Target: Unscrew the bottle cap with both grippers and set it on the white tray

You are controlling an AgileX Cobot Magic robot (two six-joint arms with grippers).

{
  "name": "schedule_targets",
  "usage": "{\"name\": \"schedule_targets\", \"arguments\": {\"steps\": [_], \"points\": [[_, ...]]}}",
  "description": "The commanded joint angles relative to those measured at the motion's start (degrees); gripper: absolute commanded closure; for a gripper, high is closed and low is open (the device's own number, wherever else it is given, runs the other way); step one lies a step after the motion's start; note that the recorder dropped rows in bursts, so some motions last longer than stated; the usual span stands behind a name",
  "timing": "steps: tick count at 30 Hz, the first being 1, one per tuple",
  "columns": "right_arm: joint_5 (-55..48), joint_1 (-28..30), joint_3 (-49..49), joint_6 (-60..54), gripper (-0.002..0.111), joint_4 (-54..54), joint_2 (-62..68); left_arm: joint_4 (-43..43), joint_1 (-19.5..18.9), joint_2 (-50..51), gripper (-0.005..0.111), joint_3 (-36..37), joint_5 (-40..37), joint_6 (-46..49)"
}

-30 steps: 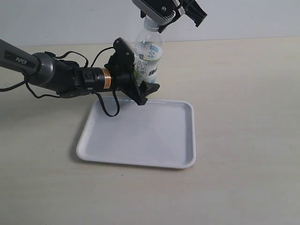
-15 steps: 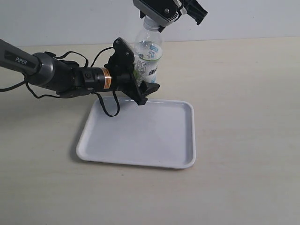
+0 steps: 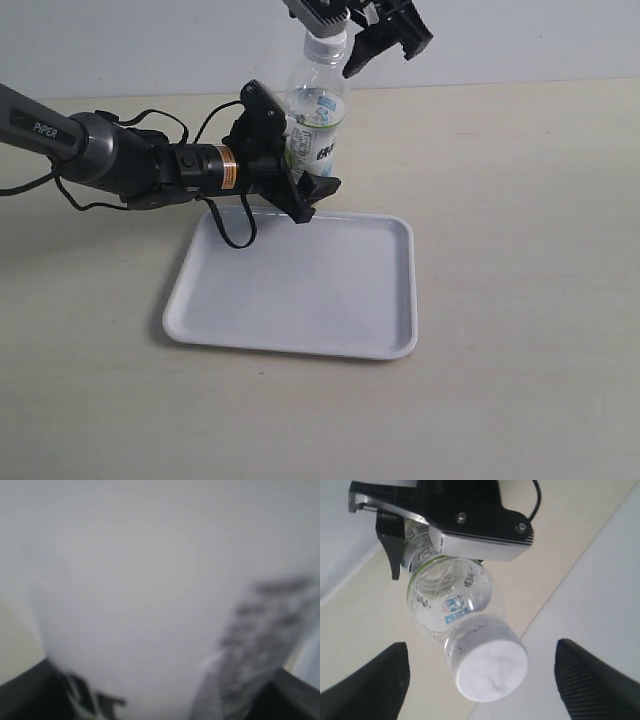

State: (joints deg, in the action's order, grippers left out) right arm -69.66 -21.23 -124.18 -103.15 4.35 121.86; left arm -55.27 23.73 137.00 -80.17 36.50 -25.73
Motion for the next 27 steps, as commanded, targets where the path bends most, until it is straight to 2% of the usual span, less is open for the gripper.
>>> {"name": "schedule_targets", "arguments": {"steps": [1, 6, 13, 19, 27], "points": [[-0.3, 0.0, -0.2, 24.1, 0.032, 0.9, -1.8, 0.2, 0.3, -0.3, 0.107, 0.1, -0.9, -0.1], [-0.3, 0.0, -0.2, 51.9, 0.032, 1.1, -2.1, 0.2, 0.3, -0.3, 0.107, 0.1, -0.9, -0.1], [-0.3, 0.0, -0.2, 78.1, 0.032, 2.6, -2.0, 0.2, 0.3, -0.3, 0.107, 0.1, -0.9, 0.0], [-0.3, 0.0, -0.2, 90.3, 0.032, 2.1, -1.1, 0.2, 0.3, -0.3, 0.107, 0.1, -0.9, 0.0], [-0.3, 0.0, -0.2, 91.0, 0.033, -0.5, 1.0, 0.2, 0.3, -0.3, 0.107, 0.1, -1.3, -0.2]]}}
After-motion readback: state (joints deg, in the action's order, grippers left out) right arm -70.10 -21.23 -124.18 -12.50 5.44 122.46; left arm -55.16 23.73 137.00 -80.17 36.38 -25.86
